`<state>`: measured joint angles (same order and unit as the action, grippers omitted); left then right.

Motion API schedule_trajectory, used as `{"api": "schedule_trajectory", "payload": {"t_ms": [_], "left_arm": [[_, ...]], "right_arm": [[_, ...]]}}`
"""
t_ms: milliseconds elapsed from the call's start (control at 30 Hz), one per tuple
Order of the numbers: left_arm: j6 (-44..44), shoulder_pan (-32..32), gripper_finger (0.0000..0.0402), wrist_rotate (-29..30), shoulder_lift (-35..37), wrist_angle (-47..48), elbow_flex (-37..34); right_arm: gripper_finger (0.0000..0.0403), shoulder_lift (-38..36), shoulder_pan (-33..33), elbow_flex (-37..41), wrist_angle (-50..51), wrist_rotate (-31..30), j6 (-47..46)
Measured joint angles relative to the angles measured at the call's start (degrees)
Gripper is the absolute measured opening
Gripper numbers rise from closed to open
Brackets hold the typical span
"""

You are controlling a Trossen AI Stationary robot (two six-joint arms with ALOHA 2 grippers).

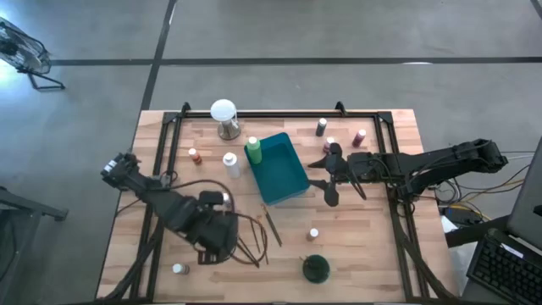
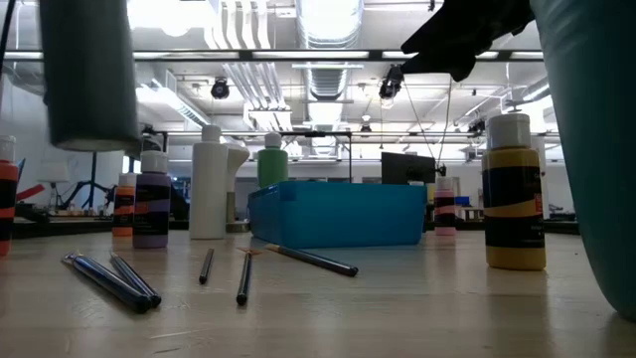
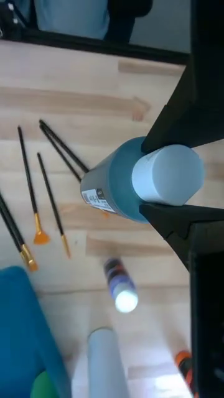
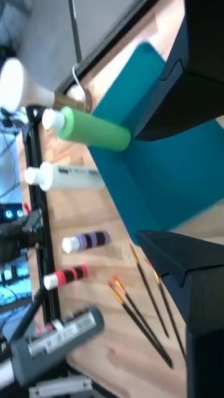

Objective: Pick & Place Paint Supplies
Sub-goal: Put the blue paint bottle into the blue bin

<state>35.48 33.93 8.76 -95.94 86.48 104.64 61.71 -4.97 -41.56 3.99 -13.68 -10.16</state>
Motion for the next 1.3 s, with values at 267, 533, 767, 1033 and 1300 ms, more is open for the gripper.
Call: {"api": "schedule_trajectory", "payload": {"t_ms": [267, 533, 767, 1033, 1300], "left_arm": [[6.75, 6.28, 0.0122, 1.2, -0.24, -3.74, -6.51], [7.99, 8.97, 0.0123, 0.17, 0.39, -13.1, -12.73], [8.98, 10.51, 0.0122, 0.32, 0.6, -15.87, -14.79], [9.24, 9.75, 0.0122, -4.83, 1.14, -17.94, -18.22], [6.93, 7.63, 0.0122, -6.85, 2.44, -18.03, -18.64]], "right_arm": [[0.0247, -0.08, 0.0, 0.0, -0.03, -4.52, -1.77], [0.0222, -0.1, 0.0, 0.0, -0.03, -4.52, -2.97], [0.0209, -0.1, 0.0, 0.0, -0.03, -4.52, -2.78], [0.0205, -0.1, 0.0, 0.0, -0.03, -4.52, -2.74], [0.0217, -0.1, 0.0, 0.0, -0.26, -4.52, -2.73]]}}
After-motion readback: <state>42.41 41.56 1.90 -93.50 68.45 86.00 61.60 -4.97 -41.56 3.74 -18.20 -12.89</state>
